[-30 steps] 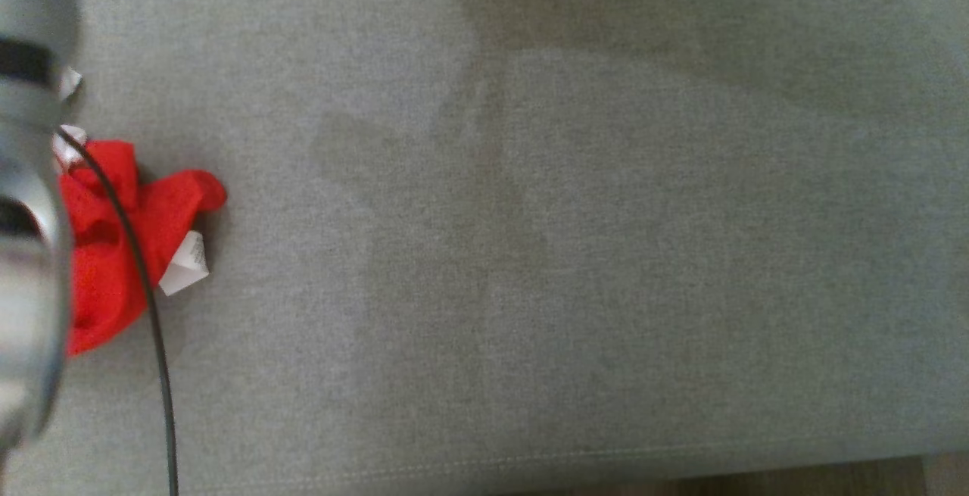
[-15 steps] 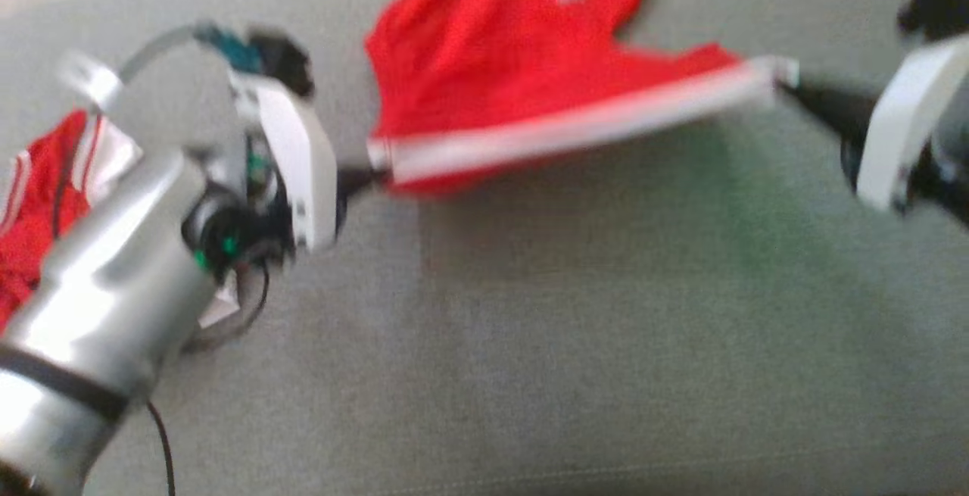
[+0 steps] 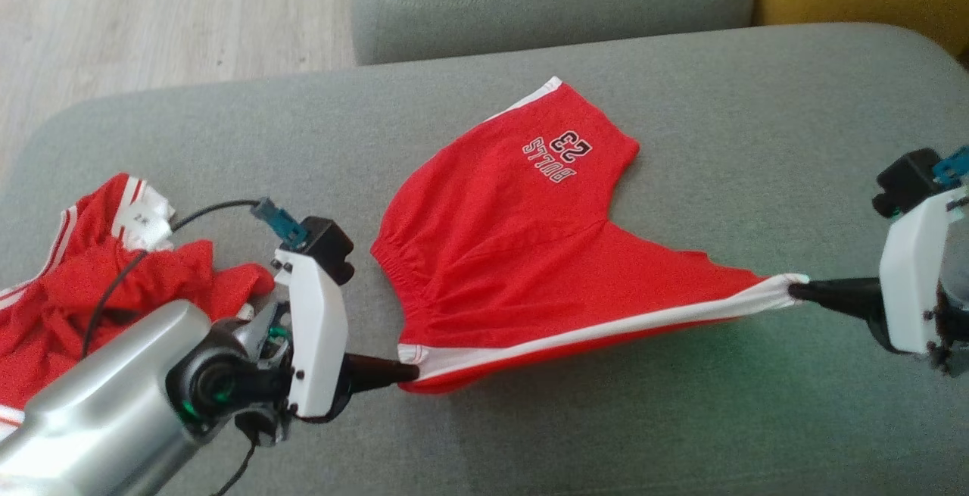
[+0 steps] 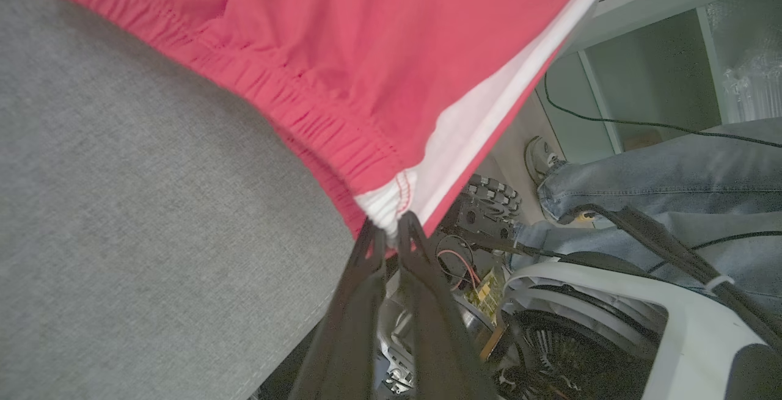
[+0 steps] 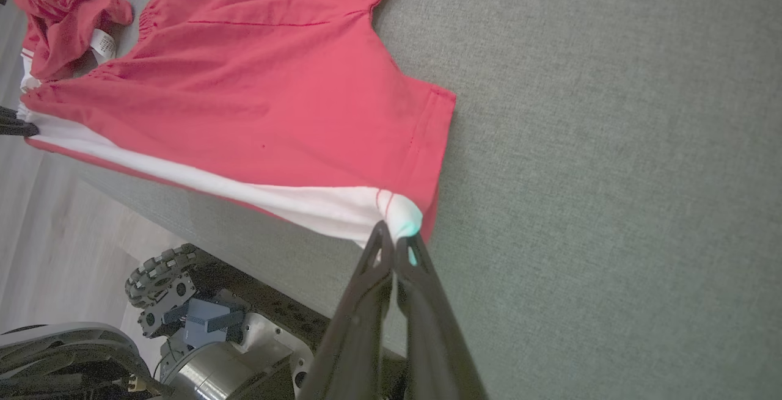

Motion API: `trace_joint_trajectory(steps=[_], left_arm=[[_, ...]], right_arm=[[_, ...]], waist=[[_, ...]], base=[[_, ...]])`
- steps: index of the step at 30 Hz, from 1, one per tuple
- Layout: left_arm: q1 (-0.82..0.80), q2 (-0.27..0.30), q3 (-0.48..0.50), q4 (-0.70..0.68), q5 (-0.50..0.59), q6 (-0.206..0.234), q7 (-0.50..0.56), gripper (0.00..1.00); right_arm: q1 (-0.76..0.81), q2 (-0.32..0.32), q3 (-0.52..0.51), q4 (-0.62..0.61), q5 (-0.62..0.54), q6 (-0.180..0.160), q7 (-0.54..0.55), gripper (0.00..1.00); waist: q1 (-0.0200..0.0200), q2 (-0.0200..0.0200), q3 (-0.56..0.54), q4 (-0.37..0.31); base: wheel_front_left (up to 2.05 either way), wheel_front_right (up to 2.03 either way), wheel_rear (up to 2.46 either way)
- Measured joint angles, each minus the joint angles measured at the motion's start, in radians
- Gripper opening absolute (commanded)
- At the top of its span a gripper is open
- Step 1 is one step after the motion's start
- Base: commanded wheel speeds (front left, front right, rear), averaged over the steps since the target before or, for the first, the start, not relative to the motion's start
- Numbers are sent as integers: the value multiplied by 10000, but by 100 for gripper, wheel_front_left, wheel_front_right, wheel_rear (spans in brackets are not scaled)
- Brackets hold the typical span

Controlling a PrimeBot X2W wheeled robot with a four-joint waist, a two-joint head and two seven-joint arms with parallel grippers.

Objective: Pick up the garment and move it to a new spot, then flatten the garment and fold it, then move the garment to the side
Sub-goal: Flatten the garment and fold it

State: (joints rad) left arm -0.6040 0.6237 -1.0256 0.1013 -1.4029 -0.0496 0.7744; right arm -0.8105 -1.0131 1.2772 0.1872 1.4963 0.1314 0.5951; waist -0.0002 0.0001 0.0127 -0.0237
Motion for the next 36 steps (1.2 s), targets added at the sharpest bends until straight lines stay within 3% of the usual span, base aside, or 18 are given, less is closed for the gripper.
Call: trace_joint_trajectory(steps=[10,16,25,36], left_arm=[[-1186,-19,612,-194,-926,777,1024,0],[-2271,-589,855,405,-1152,1041,1436,0],[-3881,-1699,1337,1651,-1032,1011,1235,0],[-5075,-2374,1645,2623,-826,660,936,0]], right_arm=[[-1493,46,-880,211,104,0,520,0],[-2989,499,-1335,1189,102,0,1432,0],[-5032,1613,-1641,3039,-403,0,2357,0],[-6431,2146,-1825,4468,-1114,0,2646,0]], waist=[[0,0,934,440],[1,0,1975,875],[4,-1,3650,1701],[5,-1,5116,2701]], base=[[0,0,0],[0,0,0],[0,0,0],[0,0,0]])
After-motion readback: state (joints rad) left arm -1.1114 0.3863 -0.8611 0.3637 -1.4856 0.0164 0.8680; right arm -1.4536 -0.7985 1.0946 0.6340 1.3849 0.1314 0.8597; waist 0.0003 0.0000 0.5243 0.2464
